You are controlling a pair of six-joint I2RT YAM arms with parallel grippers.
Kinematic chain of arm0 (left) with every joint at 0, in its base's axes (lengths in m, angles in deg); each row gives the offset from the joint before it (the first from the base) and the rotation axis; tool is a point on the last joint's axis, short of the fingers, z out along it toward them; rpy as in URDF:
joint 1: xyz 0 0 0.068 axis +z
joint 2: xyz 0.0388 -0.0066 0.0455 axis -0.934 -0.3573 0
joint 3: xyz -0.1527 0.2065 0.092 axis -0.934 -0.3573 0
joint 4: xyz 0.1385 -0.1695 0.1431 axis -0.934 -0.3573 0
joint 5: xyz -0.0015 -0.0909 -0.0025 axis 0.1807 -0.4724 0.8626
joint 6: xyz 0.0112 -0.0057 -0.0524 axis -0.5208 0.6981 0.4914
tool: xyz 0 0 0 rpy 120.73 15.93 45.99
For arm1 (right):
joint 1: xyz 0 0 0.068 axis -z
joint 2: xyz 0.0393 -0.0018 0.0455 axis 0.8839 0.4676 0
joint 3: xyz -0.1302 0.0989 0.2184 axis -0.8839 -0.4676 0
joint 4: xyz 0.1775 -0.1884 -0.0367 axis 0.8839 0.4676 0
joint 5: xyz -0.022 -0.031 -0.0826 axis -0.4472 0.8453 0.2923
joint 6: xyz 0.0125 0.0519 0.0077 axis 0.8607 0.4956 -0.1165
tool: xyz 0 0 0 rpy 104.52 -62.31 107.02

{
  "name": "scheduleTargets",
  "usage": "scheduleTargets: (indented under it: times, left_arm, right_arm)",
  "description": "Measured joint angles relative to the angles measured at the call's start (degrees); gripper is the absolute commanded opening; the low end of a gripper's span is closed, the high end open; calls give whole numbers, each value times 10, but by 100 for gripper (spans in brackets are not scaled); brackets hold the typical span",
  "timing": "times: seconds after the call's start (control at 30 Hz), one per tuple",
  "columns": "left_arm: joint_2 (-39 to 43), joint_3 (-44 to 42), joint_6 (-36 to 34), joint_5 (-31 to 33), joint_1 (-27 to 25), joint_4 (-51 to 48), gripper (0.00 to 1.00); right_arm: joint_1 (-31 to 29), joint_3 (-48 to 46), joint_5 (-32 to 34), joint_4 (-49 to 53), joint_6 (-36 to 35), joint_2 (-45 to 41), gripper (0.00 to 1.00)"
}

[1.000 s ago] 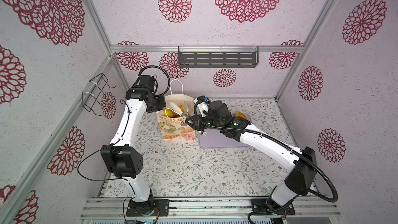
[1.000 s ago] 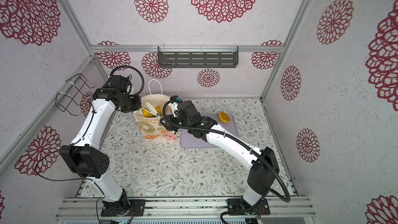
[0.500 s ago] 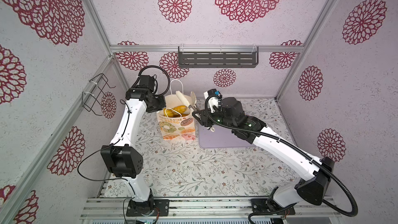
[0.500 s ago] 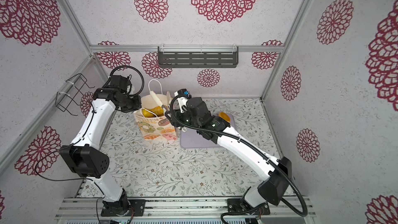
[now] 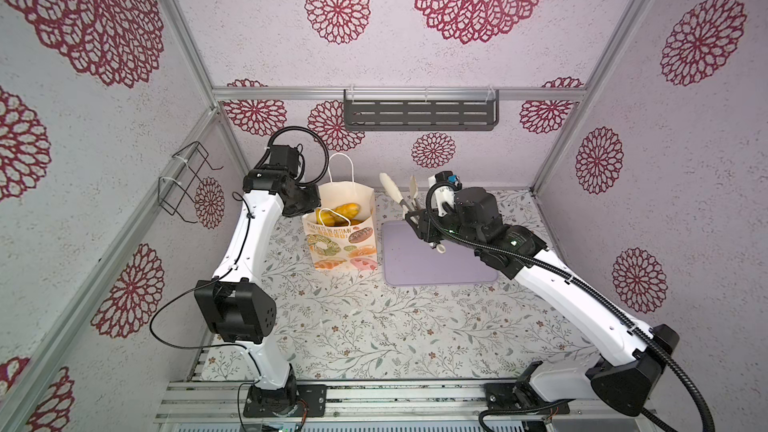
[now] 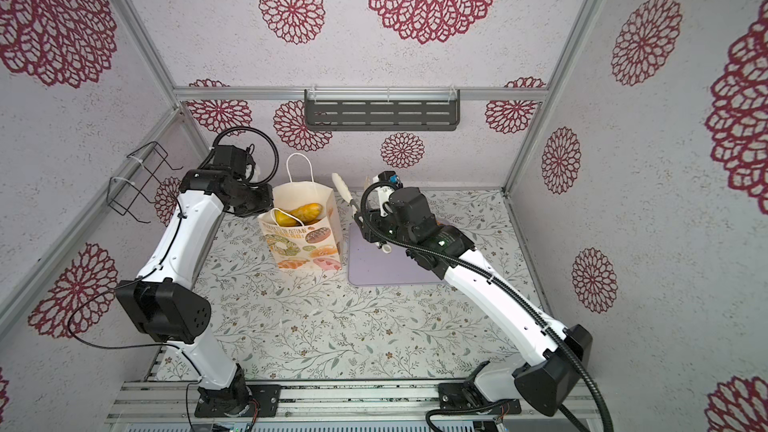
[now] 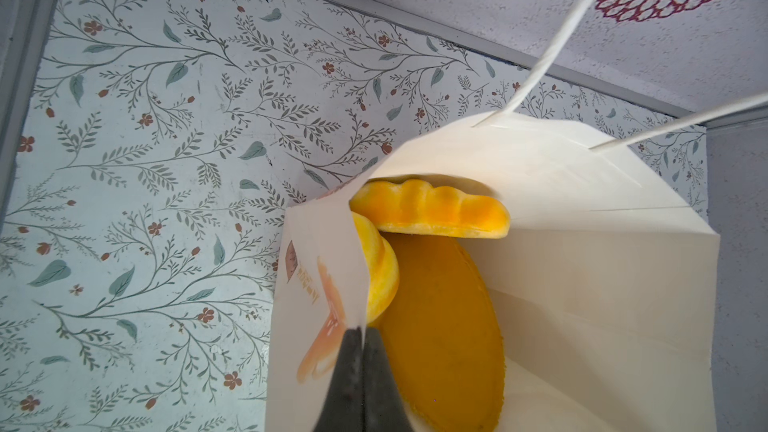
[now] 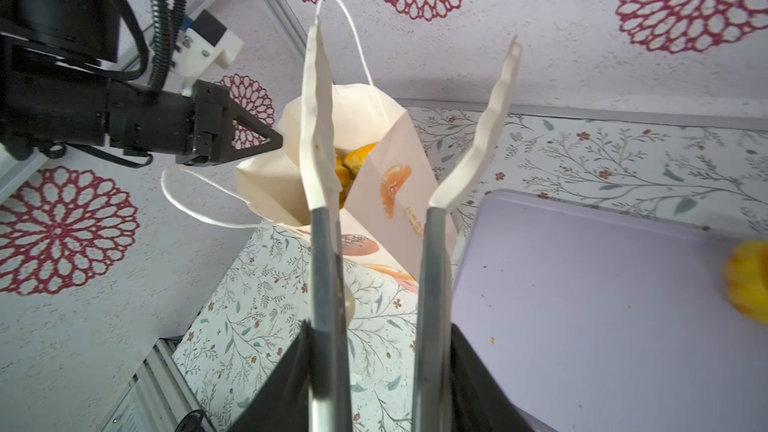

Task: Place the fake bread into the paper bag
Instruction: 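Move the open tongs back over the last yellow bun on the tray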

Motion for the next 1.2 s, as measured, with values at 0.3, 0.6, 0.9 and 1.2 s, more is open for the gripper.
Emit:
scheduleTargets:
  times: [0.3, 0.6, 0.9, 1.2]
  left_arm:
    - [0, 0, 0, 0, 0, 0, 0]
    - [0, 0, 0, 0, -1, 0, 0]
    - [0, 0, 0, 0, -2, 0, 0]
    - [0, 0, 0, 1, -4, 0, 0]
  right_arm:
    - [38, -49, 31, 33, -12, -45, 48]
    - [62, -90, 51, 43, -20, -67, 49]
    - [81, -110, 69, 51, -35, -72, 50]
    - [102, -142, 100, 57, -51, -86, 49]
